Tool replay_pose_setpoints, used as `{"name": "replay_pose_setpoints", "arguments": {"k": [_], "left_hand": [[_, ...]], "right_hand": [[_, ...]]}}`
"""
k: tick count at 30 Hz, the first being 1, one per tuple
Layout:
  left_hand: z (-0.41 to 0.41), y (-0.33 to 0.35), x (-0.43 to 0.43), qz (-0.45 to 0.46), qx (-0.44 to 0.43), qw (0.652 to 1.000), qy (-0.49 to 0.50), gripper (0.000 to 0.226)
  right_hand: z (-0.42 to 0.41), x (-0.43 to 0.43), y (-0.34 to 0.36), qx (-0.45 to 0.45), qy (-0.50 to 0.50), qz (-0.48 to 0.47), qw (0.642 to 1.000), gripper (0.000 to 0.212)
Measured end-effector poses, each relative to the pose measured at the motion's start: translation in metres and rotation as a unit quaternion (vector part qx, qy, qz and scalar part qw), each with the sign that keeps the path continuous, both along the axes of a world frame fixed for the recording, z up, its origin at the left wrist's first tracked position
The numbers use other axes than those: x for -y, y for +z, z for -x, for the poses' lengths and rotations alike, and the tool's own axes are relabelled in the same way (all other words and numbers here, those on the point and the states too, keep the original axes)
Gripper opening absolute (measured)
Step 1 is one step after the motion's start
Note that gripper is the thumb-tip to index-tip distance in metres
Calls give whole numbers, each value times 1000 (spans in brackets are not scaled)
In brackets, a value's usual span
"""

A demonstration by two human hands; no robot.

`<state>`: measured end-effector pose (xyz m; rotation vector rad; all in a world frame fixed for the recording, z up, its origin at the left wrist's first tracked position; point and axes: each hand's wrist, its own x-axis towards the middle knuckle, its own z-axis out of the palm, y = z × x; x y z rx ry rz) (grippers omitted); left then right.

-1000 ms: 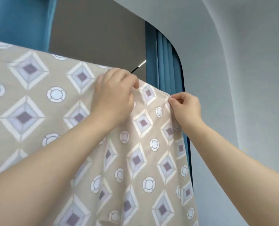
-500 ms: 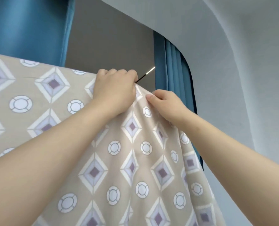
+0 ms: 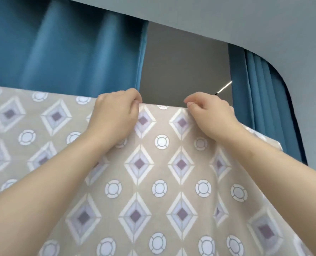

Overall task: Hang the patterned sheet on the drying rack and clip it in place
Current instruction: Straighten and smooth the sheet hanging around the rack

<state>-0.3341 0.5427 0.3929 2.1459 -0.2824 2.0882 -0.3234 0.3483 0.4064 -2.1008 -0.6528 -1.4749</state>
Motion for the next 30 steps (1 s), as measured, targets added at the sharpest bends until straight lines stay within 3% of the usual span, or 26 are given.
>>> {"name": "replay_pose_setpoints", "arguments": {"k": [3,10,16,21,28,30], "left_hand": [[16,-1,-34,38,-13,999,-14,22],[38,-3,-124,69,-32,997,-10,23],[63,11,-186,26,-177,983,-34,16],[68,30,-192,7,-203,978,-53,16],[55,53,-171,6,-148,988,-39,16],[47,62,-170,-3,-221,975,-25,10]], "right_hand": [[0,-25,0,-3,5,11,1000,23],[11,-106,-1,7,26,35,999,20],[20,-158,1,-18,37,64,997,15],[22,-156,6,-24,74,36,996,14],[21,-154,29,21,-10,5,1000,20],[15,-153,34,-19,-19,6,1000,19]]}}
